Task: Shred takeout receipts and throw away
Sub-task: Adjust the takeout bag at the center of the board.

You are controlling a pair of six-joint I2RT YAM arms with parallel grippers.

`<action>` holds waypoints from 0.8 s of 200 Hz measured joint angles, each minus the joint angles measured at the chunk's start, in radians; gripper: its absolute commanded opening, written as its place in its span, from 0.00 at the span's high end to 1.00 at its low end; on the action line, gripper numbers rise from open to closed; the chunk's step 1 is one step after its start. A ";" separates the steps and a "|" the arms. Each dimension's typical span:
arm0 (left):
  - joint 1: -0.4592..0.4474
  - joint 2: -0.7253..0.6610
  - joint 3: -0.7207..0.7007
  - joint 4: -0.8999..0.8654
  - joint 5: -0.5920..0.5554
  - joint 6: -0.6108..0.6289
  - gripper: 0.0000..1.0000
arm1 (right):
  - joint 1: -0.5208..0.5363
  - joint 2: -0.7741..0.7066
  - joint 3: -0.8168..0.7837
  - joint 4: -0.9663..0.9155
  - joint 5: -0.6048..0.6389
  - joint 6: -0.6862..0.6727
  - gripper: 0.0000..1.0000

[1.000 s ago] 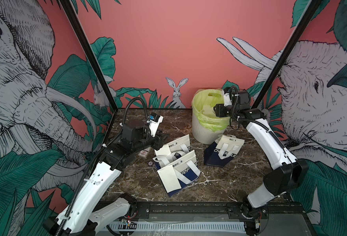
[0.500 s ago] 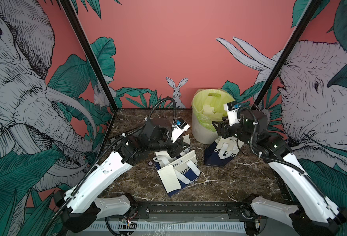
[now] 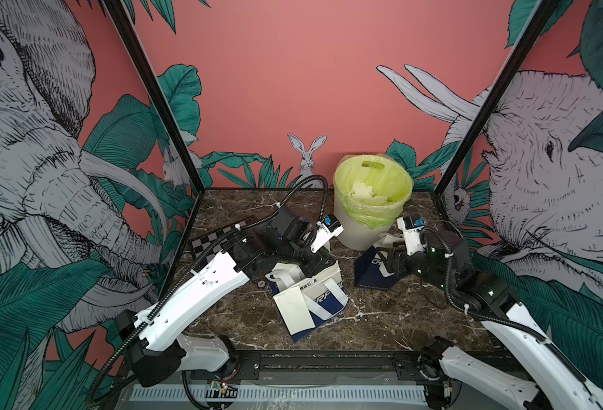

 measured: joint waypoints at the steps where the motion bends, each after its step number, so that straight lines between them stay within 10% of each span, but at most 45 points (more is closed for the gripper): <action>1: 0.000 0.000 0.000 0.000 0.000 0.000 0.62 | 0.000 0.000 -0.001 0.000 0.000 0.001 0.41; 81: -0.048 0.074 0.000 -0.066 -0.034 0.036 0.63 | 0.085 0.010 -0.007 -0.025 0.004 0.070 0.42; 160: -0.052 0.121 0.002 -0.057 -0.112 -0.006 1.00 | 0.132 -0.045 -0.076 -0.021 0.007 0.188 0.42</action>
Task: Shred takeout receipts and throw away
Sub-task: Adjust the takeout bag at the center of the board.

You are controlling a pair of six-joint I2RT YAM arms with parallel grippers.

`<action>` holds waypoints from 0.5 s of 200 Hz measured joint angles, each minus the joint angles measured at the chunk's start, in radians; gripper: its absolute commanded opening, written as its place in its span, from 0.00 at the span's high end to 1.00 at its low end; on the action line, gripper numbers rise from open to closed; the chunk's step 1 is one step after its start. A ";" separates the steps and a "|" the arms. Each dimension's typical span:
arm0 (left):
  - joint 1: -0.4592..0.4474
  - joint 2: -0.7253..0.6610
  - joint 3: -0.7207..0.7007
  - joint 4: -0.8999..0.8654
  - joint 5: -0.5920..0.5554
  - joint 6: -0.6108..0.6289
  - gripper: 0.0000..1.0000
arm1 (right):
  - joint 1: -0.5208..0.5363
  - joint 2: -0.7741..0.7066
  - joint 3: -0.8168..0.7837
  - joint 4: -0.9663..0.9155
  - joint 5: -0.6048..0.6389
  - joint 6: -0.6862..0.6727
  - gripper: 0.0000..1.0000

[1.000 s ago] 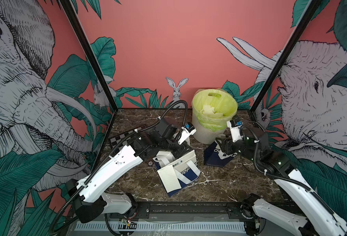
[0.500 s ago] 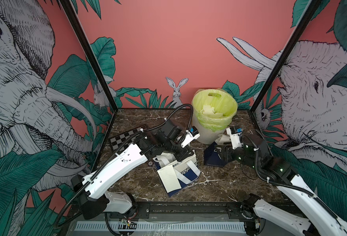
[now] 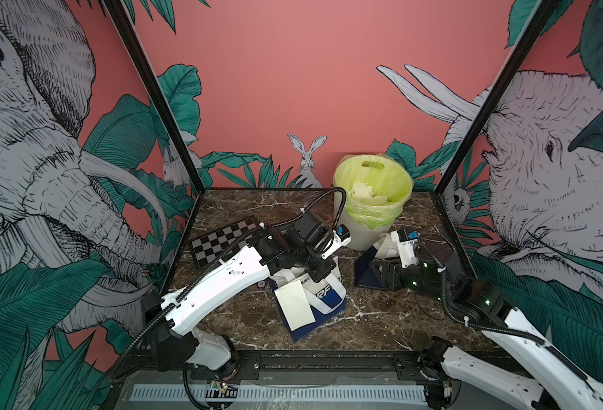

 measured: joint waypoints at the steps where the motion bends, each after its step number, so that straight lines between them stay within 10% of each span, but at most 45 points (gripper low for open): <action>1: 0.000 0.000 0.000 0.000 0.000 0.000 1.00 | 0.001 0.000 -0.001 0.001 0.000 0.003 0.42; 100: 0.000 0.003 0.000 0.134 -0.122 -0.217 1.00 | 0.089 -0.057 -0.143 0.127 -0.056 0.189 0.38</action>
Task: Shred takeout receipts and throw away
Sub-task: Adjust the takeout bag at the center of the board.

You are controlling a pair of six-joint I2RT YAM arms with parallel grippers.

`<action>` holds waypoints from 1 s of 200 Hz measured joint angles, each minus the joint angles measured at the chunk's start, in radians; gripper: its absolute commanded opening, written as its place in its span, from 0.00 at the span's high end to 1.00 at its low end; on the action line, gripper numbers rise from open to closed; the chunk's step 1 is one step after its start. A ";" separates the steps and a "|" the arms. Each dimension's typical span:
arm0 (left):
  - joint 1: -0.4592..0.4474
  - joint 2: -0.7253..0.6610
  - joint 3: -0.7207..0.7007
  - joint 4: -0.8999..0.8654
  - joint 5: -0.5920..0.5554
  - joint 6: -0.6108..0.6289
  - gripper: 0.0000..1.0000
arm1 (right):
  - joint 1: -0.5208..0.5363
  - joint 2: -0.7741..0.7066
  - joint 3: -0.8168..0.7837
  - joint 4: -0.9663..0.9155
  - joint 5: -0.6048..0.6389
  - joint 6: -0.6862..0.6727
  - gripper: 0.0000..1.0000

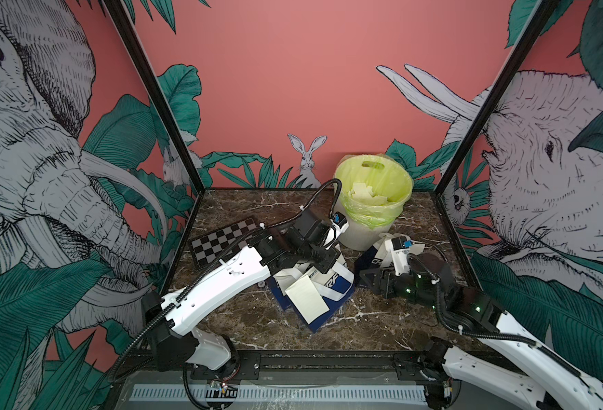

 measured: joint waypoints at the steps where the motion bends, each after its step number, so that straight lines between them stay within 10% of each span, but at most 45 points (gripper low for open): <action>1: 0.000 0.001 0.000 0.002 -0.002 -0.005 1.00 | 0.000 -0.001 -0.002 0.001 0.000 0.002 0.38; 200: 0.000 0.063 -0.046 0.204 -0.036 -0.341 1.00 | 0.188 -0.125 -0.162 0.139 0.125 0.105 0.24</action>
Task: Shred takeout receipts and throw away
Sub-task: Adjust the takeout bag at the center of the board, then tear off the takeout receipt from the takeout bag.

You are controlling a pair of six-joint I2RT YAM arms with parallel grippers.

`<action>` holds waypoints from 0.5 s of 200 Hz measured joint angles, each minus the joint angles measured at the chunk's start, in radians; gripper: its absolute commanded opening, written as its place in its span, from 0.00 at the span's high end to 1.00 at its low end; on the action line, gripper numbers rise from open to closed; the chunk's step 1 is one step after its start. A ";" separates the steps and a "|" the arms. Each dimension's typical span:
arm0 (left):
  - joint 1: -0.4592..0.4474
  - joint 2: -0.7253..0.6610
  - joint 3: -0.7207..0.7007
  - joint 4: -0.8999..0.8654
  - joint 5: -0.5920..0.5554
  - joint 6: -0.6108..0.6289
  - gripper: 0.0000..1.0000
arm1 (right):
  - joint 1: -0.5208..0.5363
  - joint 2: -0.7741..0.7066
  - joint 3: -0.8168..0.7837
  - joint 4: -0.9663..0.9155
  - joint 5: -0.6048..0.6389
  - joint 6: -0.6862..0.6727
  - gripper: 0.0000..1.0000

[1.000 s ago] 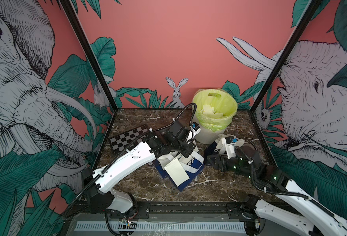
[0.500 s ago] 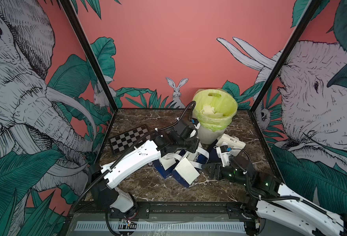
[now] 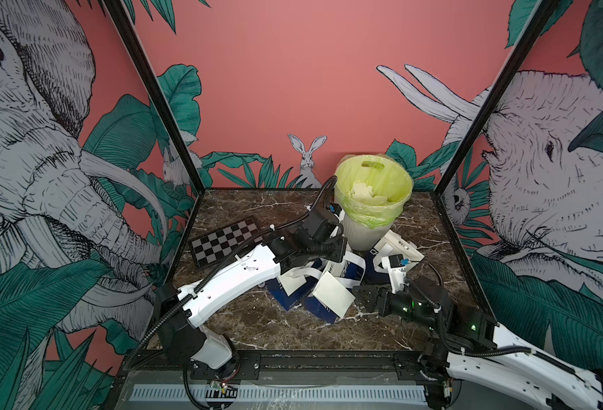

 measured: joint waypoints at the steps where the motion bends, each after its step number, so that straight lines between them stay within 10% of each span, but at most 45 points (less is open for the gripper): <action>1: 0.000 0.000 0.000 0.001 0.000 0.000 1.00 | 0.000 0.001 0.003 -0.002 0.002 -0.001 0.24; 100: 0.000 0.000 -0.015 0.027 -0.032 -0.038 1.00 | 0.173 -0.018 -0.016 -0.020 0.123 0.129 0.26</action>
